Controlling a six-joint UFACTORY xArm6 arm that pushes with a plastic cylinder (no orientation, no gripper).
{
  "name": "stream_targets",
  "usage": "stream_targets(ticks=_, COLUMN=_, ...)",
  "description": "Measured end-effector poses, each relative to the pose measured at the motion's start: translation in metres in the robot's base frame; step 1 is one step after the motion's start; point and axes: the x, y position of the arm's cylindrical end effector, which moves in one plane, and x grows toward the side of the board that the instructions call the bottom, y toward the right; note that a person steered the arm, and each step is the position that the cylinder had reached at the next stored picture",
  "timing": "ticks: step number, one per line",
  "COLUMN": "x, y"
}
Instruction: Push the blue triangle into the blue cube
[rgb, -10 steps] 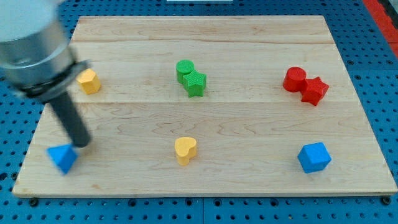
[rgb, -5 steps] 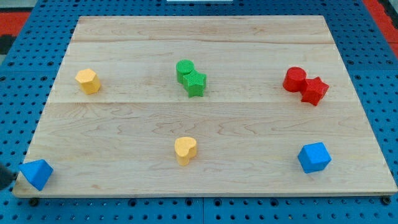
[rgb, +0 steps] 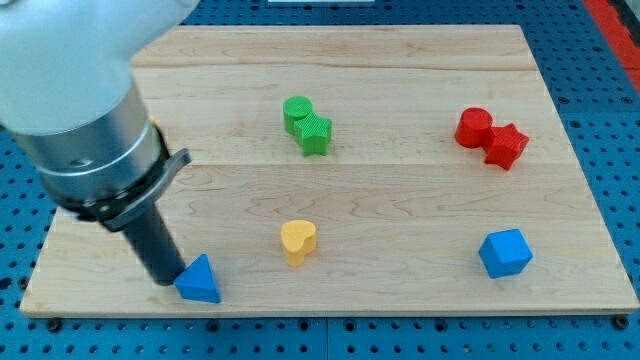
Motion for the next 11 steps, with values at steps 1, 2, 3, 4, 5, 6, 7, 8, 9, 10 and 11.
stream_targets(ticks=1, x=0.013, y=0.031)
stream_targets(ticks=2, x=0.013, y=0.087)
stream_targets(ticks=3, x=0.013, y=0.129)
stream_targets(ticks=4, x=0.009, y=0.173)
stream_targets(ticks=5, x=-0.025, y=0.207)
stream_targets(ticks=6, x=-0.05, y=0.204)
stream_targets(ticks=7, x=-0.051, y=0.159)
stream_targets(ticks=8, x=-0.074, y=0.183)
stream_targets(ticks=9, x=-0.081, y=0.236)
stream_targets(ticks=10, x=-0.081, y=0.286)
stream_targets(ticks=11, x=-0.079, y=0.305)
